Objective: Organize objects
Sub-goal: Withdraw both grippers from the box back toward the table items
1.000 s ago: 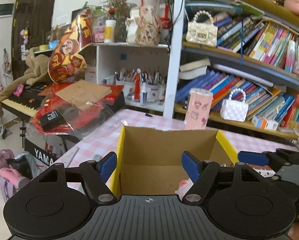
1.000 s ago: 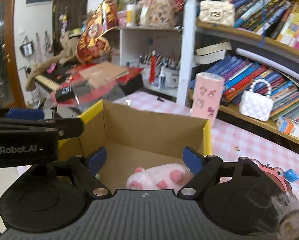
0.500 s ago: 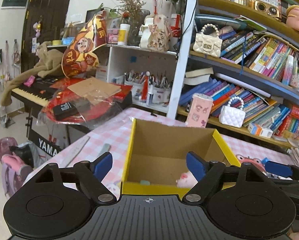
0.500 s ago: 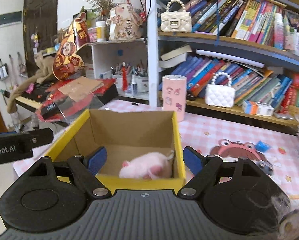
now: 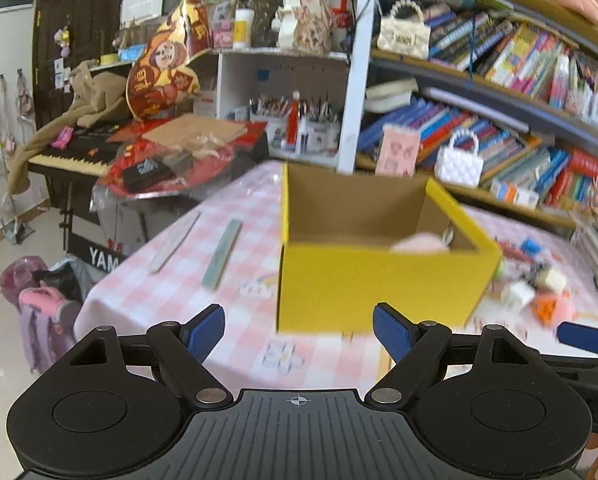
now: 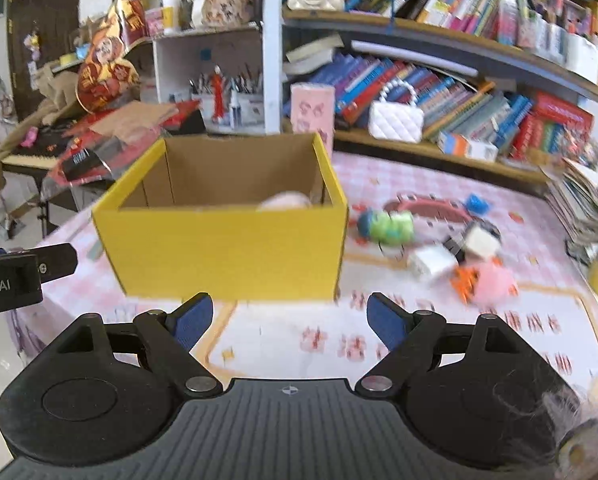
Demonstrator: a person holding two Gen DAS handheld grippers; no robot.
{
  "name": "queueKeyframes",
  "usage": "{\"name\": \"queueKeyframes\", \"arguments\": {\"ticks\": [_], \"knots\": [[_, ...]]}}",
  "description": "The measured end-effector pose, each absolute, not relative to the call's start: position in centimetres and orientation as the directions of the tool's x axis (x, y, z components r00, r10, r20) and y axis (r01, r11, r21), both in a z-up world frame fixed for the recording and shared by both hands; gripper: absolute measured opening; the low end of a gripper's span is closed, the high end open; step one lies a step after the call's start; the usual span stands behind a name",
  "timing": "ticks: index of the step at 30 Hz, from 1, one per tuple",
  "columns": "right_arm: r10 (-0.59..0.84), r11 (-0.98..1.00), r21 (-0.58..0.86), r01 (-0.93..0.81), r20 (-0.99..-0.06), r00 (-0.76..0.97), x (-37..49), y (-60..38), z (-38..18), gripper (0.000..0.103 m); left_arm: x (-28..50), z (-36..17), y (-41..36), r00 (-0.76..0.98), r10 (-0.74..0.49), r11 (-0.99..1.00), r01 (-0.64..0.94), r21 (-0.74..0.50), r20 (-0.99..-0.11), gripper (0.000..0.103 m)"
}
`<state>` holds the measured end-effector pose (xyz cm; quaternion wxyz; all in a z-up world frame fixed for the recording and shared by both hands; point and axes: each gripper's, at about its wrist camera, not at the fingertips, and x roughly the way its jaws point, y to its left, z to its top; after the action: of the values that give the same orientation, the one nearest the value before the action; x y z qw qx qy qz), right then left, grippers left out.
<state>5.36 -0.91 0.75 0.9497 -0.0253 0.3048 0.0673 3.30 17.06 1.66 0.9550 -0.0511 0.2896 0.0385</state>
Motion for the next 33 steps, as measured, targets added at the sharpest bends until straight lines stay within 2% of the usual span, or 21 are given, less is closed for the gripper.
{"name": "queueKeyframes", "arguments": {"ticks": [12, 27, 33], "knots": [[0.019, 1.0, 0.015, -0.012, -0.681, 0.732, -0.7, -1.0, -2.0, 0.084, -0.9, -0.4, 16.0, 0.767, -0.028, 1.0, 0.021, -0.019, -0.641, 0.085], [-0.091, 0.993, -0.007, 0.118, -0.68, 0.727, -3.9, -3.2, -1.8, 0.085, -1.8, -0.5, 13.5, 0.756, -0.153, 0.986, 0.162, -0.045, -0.637, 0.085], [-0.136, 0.986, -0.019, 0.167, -0.678, 0.722, -4.1, -4.8, -1.7, 0.085, -1.0, -0.5, 11.5, 0.746, -0.201, 0.974, 0.223, -0.047, -0.635, 0.088]]}}
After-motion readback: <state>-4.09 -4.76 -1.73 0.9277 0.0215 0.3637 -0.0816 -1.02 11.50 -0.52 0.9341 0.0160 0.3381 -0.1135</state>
